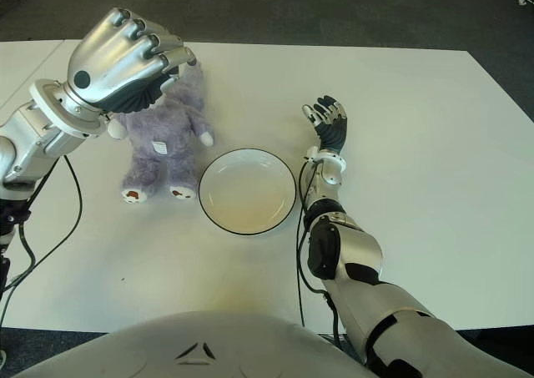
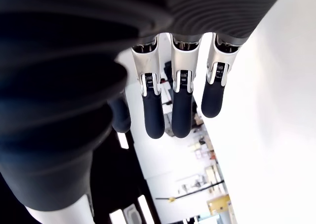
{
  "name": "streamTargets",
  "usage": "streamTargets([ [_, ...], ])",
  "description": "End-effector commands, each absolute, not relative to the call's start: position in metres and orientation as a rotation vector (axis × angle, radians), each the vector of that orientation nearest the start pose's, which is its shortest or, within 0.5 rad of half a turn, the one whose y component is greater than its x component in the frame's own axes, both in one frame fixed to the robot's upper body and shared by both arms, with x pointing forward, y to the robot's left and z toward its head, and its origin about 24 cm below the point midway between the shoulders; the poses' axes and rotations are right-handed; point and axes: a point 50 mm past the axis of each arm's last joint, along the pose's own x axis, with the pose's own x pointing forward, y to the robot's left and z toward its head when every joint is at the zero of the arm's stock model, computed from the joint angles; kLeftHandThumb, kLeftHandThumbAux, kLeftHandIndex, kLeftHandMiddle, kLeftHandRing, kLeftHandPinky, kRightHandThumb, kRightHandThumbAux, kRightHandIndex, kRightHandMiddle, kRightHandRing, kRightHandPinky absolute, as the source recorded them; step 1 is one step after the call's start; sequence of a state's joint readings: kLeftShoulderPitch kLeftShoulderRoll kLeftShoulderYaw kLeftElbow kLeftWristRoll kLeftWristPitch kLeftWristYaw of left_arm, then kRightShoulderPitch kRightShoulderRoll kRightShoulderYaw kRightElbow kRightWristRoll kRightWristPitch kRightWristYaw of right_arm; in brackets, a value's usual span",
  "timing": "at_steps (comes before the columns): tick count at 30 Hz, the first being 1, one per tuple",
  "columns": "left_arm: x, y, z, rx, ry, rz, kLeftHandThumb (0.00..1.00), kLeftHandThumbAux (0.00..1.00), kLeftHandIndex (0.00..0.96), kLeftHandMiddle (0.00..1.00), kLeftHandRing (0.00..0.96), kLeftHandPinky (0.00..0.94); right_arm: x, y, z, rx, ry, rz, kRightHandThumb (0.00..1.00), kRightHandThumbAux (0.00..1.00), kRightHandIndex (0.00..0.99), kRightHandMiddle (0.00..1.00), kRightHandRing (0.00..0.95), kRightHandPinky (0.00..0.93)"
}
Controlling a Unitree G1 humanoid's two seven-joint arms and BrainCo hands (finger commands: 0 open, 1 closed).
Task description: Put the doll into the plate.
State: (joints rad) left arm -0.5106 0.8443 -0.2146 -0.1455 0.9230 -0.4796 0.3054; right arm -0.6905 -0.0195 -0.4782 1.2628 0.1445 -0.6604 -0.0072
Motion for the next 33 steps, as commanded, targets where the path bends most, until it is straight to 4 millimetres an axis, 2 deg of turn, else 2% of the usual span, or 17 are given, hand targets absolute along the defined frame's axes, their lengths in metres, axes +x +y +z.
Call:
streamTargets([
  [1,0.273,0.153,0.225,1.661,-1.298,-0.175,0.718,0.699,0.422,0.793,0.842,0.881,0.284,-0.167,-0.067,0.396,0.404,-0.348,0.051,0.858,0.274,0.294,0.273,0.239],
  [4,0.274,0.154,0.223,1.663,-1.28,-0.187,0.717,0.698,0.424,0.793,0.839,0.876,0.284,-0.166,-0.067,0.397,0.406,-0.349,0.057,0.853,0.275,0.301,0.281,0.256],
  [6,0.275,0.155,0.22,1.67,-1.258,-0.189,0.712,0.694,0.431,0.78,0.813,0.825,0.284,-0.166,-0.067,0.399,0.406,-0.349,0.068,0.848,0.277,0.306,0.287,0.261],
  [8,0.274,0.159,0.219,1.707,-1.224,-0.2,0.71,0.693,0.432,0.777,0.807,0.812,0.284,-0.166,-0.067,0.399,0.404,-0.348,0.071,0.847,0.277,0.307,0.287,0.262],
  [9,0.274,0.162,0.218,1.731,-1.205,-0.209,0.696,0.695,0.419,0.722,0.753,0.755,0.284,-0.166,-0.067,0.399,0.404,-0.348,0.072,0.847,0.276,0.305,0.283,0.249],
  [10,0.274,0.167,0.218,1.762,-1.174,-0.219,0.694,0.695,0.417,0.713,0.744,0.745,0.284,-0.166,-0.067,0.399,0.403,-0.348,0.072,0.847,0.276,0.304,0.283,0.247],
  [11,0.273,0.17,0.217,1.78,-1.153,-0.226,0.547,0.516,0.256,0.625,0.685,0.679,0.284,-0.166,-0.067,0.399,0.403,-0.348,0.072,0.847,0.277,0.304,0.281,0.241],
  [12,0.271,0.178,0.218,1.822,-1.098,-0.254,0.521,0.486,0.229,0.61,0.675,0.667,0.283,-0.166,-0.067,0.4,0.402,-0.349,0.072,0.848,0.277,0.304,0.281,0.239],
  [13,0.27,0.184,0.218,1.85,-1.059,-0.275,0.395,0.437,0.091,0.238,0.277,0.347,0.283,-0.166,-0.067,0.401,0.402,-0.349,0.073,0.85,0.279,0.303,0.279,0.237],
  [14,0.266,0.193,0.218,1.896,-0.99,-0.317,0.361,0.426,0.055,0.143,0.174,0.263,0.283,-0.166,-0.067,0.403,0.402,-0.349,0.073,0.85,0.28,0.303,0.279,0.237],
  [15,0.264,0.199,0.219,1.926,-0.944,-0.346,0.301,0.37,0.013,0.035,0.043,0.065,0.283,-0.166,-0.067,0.404,0.403,-0.35,0.074,0.851,0.281,0.301,0.276,0.234],
  [16,0.261,0.206,0.219,1.956,-0.894,-0.374,0.291,0.36,0.006,0.017,0.021,0.032,0.283,-0.166,-0.067,0.405,0.403,-0.349,0.075,0.851,0.281,0.301,0.276,0.233],
  [18,0.255,0.213,0.219,1.989,-0.83,-0.395,0.249,0.323,0.0,0.0,0.001,0.001,0.283,-0.166,-0.067,0.405,0.405,-0.349,0.075,0.847,0.282,0.299,0.273,0.23],
  [22,0.247,0.217,0.222,2.008,-0.763,-0.375,0.229,0.306,0.0,0.0,0.0,0.0,0.283,-0.166,-0.067,0.4,0.405,-0.348,0.076,0.844,0.285,0.301,0.273,0.232],
  [26,0.239,0.225,0.229,2.009,-0.683,-0.364,0.245,0.249,0.0,0.0,0.0,0.0,0.284,-0.166,-0.067,0.391,0.417,-0.343,0.066,0.826,0.272,0.29,0.264,0.218],
  [33,0.232,0.236,0.226,1.951,-0.57,-0.362,0.293,0.198,0.0,0.0,0.0,0.0,0.285,-0.167,-0.067,0.387,0.439,-0.338,0.046,0.828,0.265,0.284,0.255,0.209],
])
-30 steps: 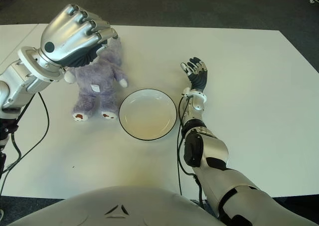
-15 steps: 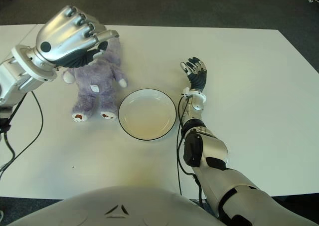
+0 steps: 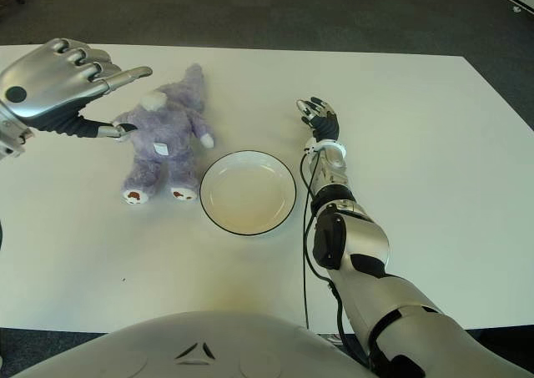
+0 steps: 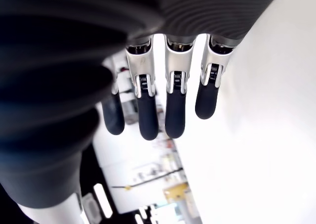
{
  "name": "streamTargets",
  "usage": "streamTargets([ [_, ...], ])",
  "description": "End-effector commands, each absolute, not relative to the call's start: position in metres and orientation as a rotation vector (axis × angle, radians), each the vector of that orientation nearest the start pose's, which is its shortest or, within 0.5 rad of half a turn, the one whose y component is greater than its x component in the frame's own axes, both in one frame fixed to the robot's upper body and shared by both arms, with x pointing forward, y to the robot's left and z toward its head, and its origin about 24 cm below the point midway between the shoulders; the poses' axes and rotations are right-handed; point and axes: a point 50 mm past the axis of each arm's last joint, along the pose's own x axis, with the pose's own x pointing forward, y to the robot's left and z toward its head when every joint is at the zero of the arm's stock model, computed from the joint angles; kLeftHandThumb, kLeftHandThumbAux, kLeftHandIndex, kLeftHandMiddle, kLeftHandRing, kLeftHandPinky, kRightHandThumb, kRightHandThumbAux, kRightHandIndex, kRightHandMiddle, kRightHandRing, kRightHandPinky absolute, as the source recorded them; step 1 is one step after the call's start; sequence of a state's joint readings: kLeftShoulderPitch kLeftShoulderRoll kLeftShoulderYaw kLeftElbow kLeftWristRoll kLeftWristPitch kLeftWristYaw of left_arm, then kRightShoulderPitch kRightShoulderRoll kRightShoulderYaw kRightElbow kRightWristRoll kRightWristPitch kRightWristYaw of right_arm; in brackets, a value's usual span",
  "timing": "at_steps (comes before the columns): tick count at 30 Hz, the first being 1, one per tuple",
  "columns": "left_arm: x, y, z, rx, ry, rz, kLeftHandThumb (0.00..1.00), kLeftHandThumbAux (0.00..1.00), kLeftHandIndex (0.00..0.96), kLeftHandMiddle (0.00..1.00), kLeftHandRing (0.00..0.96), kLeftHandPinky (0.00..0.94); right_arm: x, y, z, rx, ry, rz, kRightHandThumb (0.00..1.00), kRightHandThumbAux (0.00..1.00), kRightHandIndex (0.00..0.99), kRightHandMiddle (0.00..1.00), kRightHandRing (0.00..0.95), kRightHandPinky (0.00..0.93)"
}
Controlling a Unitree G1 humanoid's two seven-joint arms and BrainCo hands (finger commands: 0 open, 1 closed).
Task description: Put the doll into the plate.
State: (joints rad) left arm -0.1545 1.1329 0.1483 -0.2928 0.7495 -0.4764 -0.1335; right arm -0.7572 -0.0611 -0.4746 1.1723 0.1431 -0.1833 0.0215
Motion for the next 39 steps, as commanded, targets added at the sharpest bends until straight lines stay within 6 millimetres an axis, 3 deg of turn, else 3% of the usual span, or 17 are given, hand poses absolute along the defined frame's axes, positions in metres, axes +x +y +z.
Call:
streamTargets([
  [1,0.231,0.238,0.225,1.946,-0.562,-0.361,0.293,0.198,0.0,0.0,0.0,0.0,0.285,-0.167,-0.067,0.385,0.439,-0.339,0.045,0.828,0.265,0.284,0.254,0.209],
  [21,0.223,0.24,0.21,1.762,-0.501,-0.308,0.291,0.16,0.0,0.0,0.0,0.0,0.285,-0.172,-0.067,0.379,0.441,-0.342,0.041,0.843,0.267,0.276,0.249,0.21],
  [29,0.225,0.235,0.208,1.717,-0.492,-0.34,0.343,0.163,0.0,0.0,0.0,0.0,0.286,-0.173,-0.067,0.379,0.445,-0.343,0.046,0.841,0.274,0.279,0.251,0.221],
  [33,0.23,0.229,0.201,1.697,-0.512,-0.36,0.365,0.159,0.0,0.0,0.0,0.0,0.287,-0.173,-0.066,0.361,0.45,-0.344,0.024,0.821,0.259,0.275,0.247,0.22],
  [39,0.253,0.22,0.173,1.69,-0.448,-0.409,0.339,0.165,0.0,0.0,0.0,0.0,0.286,-0.173,-0.066,0.357,0.446,-0.347,0.028,0.821,0.266,0.283,0.254,0.226],
])
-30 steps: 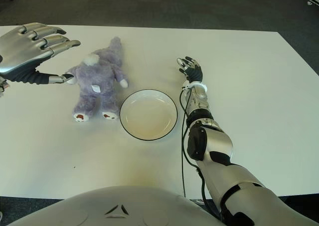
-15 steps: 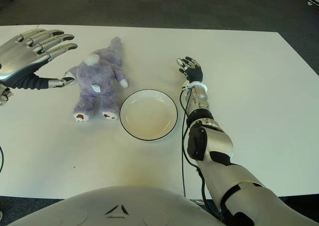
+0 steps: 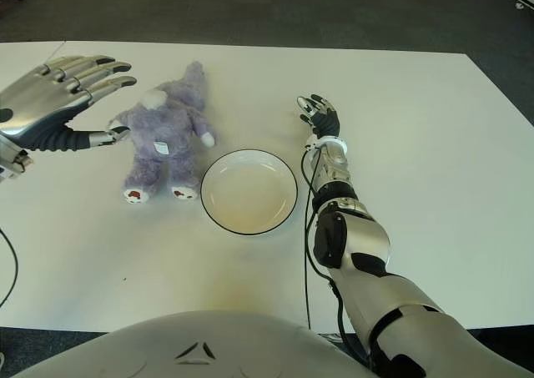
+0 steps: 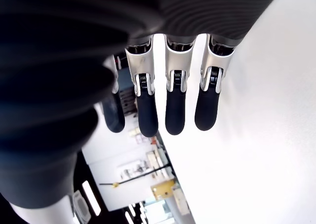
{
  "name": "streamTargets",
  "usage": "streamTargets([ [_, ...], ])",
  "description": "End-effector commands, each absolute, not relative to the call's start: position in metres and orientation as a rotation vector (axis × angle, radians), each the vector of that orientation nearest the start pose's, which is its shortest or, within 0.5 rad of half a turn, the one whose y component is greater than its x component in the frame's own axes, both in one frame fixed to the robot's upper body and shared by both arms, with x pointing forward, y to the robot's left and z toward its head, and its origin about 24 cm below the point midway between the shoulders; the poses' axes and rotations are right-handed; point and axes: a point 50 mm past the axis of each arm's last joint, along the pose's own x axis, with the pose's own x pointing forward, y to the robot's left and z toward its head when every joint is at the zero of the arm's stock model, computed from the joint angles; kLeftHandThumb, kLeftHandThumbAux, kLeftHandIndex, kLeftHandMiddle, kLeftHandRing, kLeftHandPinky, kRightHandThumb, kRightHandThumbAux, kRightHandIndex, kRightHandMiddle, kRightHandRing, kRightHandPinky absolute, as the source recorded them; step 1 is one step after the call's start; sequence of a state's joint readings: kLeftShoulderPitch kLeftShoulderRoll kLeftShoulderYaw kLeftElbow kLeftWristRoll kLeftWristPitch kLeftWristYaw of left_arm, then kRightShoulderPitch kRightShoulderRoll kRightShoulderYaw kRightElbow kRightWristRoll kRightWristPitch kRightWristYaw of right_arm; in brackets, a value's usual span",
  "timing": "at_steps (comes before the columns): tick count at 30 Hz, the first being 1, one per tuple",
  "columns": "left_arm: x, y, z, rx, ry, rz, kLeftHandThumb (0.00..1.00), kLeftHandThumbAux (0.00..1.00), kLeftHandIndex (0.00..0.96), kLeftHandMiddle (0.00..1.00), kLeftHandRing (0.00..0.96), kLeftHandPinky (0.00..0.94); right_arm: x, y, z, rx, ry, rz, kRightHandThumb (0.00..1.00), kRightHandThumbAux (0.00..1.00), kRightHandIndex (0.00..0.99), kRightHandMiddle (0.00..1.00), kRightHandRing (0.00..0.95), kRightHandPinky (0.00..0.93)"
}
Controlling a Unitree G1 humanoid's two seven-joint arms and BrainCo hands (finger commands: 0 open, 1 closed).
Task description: Put the doll into the plate.
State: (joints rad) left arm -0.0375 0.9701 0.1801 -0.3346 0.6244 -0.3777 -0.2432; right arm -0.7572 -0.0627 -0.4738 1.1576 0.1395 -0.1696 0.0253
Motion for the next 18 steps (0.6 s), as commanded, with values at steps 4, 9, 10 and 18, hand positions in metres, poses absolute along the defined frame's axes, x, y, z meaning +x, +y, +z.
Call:
streamTargets([
  [4,0.266,0.212,0.158,1.686,-0.435,-0.43,0.338,0.174,0.0,0.0,0.0,0.0,0.286,-0.173,-0.066,0.36,0.444,-0.347,0.033,0.825,0.276,0.29,0.257,0.21],
  [9,0.274,0.202,0.15,1.682,-0.433,-0.466,0.338,0.178,0.0,0.0,0.0,0.0,0.286,-0.172,-0.066,0.362,0.445,-0.344,0.029,0.819,0.271,0.285,0.251,0.212],
  [10,0.274,0.201,0.148,1.679,-0.431,-0.474,0.319,0.181,0.0,0.0,0.0,0.0,0.286,-0.172,-0.066,0.362,0.445,-0.344,0.026,0.815,0.271,0.286,0.251,0.212],
  [18,0.275,0.193,0.14,1.644,-0.393,-0.53,0.258,0.172,0.0,0.0,0.0,0.0,0.286,-0.172,-0.067,0.375,0.442,-0.345,0.042,0.823,0.282,0.29,0.258,0.215],
])
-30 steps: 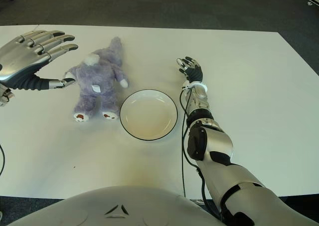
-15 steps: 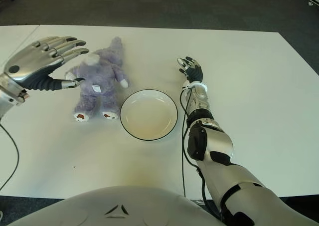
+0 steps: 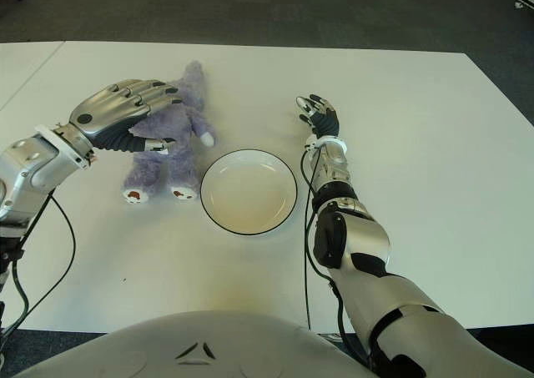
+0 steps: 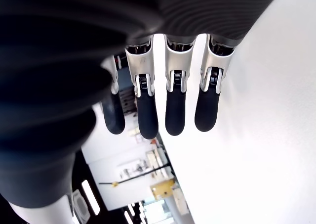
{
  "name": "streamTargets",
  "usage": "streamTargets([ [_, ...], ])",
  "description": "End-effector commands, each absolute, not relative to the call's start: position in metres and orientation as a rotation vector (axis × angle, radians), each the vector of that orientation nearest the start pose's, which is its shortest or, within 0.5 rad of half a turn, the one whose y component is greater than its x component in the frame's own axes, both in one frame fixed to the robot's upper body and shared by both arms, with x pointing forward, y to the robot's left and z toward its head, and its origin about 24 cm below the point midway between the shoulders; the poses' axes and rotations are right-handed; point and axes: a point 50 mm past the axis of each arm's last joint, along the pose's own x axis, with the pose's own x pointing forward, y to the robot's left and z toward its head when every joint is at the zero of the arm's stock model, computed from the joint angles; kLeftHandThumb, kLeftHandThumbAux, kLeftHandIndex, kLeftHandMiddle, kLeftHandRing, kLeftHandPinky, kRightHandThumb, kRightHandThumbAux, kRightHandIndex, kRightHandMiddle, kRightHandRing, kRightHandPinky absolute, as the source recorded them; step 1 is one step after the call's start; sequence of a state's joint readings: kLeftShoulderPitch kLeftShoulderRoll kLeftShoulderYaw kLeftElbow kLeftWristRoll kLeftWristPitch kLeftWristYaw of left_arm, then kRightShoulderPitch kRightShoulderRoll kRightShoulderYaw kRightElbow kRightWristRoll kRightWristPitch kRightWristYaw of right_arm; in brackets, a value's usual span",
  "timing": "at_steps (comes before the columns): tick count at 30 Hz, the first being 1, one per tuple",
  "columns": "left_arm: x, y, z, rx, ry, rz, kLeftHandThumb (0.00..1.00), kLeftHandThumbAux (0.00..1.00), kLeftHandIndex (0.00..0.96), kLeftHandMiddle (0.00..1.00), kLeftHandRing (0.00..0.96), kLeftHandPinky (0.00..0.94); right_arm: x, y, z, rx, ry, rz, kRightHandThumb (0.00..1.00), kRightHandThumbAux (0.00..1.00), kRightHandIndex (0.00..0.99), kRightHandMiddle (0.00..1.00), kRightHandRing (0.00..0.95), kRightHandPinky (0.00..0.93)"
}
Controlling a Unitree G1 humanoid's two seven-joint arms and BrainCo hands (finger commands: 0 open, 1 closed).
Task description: Put the doll into the plate.
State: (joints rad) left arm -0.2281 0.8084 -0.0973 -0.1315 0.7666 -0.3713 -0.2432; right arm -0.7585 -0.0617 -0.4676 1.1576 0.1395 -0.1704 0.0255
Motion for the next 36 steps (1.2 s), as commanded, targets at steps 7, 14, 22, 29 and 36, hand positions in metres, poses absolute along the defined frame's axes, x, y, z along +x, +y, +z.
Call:
streamTargets([
  [7,0.279,0.192,0.134,1.628,-0.328,-0.571,0.239,0.17,0.0,0.0,0.0,0.0,0.286,-0.172,-0.067,0.393,0.442,-0.35,0.044,0.824,0.272,0.282,0.251,0.207],
  [14,0.282,0.19,0.126,1.612,-0.286,-0.593,0.214,0.183,0.0,0.0,0.0,0.0,0.285,-0.172,-0.067,0.391,0.443,-0.349,0.031,0.825,0.269,0.281,0.246,0.203],
  [22,0.284,0.19,0.119,1.62,-0.253,-0.587,0.227,0.197,0.0,0.0,0.0,0.0,0.285,-0.173,-0.067,0.387,0.439,-0.349,0.029,0.826,0.275,0.284,0.245,0.192],
  [29,0.279,0.2,0.111,1.626,-0.218,-0.58,0.204,0.206,0.0,0.0,0.0,0.0,0.285,-0.173,-0.067,0.401,0.436,-0.35,0.032,0.822,0.271,0.278,0.244,0.204],
  [36,0.275,0.209,0.103,1.645,-0.153,-0.575,0.213,0.219,0.0,0.0,0.0,0.0,0.285,-0.174,-0.067,0.401,0.432,-0.354,0.027,0.818,0.265,0.275,0.243,0.198],
])
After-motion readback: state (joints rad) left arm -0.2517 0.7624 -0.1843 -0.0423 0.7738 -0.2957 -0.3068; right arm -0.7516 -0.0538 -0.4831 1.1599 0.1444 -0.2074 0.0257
